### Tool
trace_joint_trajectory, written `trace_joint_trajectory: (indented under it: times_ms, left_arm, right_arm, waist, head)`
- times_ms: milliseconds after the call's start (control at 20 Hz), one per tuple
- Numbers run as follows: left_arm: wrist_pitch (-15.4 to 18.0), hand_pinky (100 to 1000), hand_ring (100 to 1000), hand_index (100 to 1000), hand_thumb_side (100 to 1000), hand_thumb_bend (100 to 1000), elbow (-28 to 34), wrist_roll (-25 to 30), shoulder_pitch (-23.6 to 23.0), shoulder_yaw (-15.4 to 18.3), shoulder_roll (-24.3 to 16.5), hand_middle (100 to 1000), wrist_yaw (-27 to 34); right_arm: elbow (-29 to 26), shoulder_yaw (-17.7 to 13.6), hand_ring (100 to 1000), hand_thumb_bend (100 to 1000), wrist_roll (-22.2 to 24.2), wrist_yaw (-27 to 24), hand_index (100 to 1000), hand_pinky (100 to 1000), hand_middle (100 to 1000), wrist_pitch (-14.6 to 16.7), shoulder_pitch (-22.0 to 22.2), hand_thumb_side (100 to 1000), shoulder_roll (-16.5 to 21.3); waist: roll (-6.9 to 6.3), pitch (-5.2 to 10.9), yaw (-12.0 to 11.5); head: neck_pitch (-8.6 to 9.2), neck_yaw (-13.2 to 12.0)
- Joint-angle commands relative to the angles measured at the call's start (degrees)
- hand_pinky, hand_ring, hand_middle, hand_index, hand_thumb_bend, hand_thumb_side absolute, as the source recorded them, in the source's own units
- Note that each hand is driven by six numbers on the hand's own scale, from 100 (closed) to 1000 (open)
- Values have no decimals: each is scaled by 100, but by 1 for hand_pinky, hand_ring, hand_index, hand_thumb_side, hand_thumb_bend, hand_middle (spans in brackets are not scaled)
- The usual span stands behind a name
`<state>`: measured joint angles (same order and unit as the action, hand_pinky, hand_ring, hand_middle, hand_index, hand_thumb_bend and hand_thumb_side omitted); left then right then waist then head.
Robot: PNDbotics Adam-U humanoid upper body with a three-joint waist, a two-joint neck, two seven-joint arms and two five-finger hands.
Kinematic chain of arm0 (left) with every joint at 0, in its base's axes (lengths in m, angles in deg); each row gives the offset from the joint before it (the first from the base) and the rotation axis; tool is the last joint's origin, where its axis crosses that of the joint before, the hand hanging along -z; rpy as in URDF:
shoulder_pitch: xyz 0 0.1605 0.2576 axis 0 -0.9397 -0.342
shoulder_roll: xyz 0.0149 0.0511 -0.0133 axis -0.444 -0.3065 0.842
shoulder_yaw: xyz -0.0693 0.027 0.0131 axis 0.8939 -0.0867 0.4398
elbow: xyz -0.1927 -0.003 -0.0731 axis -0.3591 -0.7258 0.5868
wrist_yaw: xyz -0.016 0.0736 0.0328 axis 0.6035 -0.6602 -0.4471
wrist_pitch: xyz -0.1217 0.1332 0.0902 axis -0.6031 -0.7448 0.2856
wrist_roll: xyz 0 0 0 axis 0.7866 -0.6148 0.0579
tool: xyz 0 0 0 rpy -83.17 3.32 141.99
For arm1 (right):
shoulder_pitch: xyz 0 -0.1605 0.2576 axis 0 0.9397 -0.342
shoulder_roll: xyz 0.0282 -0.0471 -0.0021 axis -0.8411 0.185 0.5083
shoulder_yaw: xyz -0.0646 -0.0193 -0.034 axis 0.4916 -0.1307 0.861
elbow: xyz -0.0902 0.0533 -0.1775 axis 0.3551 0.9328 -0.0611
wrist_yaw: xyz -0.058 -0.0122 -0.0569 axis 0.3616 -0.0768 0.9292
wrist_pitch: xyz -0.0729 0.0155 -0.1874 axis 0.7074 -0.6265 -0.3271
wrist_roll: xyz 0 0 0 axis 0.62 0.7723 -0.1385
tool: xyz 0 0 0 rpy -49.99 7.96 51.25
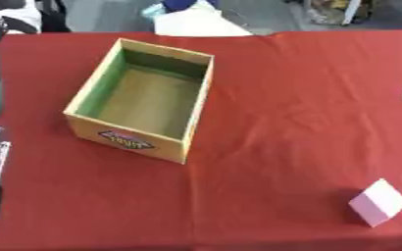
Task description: Pick up objects on the table and place them in the box.
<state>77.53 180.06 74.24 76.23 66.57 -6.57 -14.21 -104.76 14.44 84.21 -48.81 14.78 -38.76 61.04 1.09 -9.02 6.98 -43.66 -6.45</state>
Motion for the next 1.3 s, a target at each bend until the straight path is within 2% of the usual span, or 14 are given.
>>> trace_joint_trajectory:
  times_ms: [50,600,850,900,1200,1300]
  left_arm:
    - [0,540,692,783,778,100,95,27,26,-5,-150,592,-1]
    - [-13,540,693,783,778,100,95,61,33,-27,-144,592,17]
    - [-25,539,693,783,778,100,95,78,38,-32,-134,592,21]
    - [-27,539,693,783,778,100,95,80,37,-32,-134,592,21]
    - [-43,539,693,783,778,100,95,98,27,-36,-131,592,19]
    - [-44,538,693,783,778,100,95,103,23,-37,-134,592,16]
  right_arm:
    - [-86,40,843,100,102,-89,894,860,855,60,14,1000,249]
    - [-86,267,842,108,342,-165,910,865,855,302,137,1000,204]
    - [-86,341,843,156,395,-100,920,869,852,406,141,1000,179]
    - [-86,351,846,204,424,-88,914,873,839,432,146,997,179]
    - [-86,382,861,253,741,-52,901,881,836,550,162,866,212]
    - [-86,402,871,308,861,-51,905,884,843,567,174,814,242]
  waist:
    - [4,79,22]
    - [2,92,25]
    - [3,90,11]
    - [3,92,11]
    - [6,107,25]
    - [5,103,24]
  head:
    - [-45,-27]
    - [-46,37]
    - [-29,211]
    - [-25,235]
    - [-38,255]
    - [-44,254]
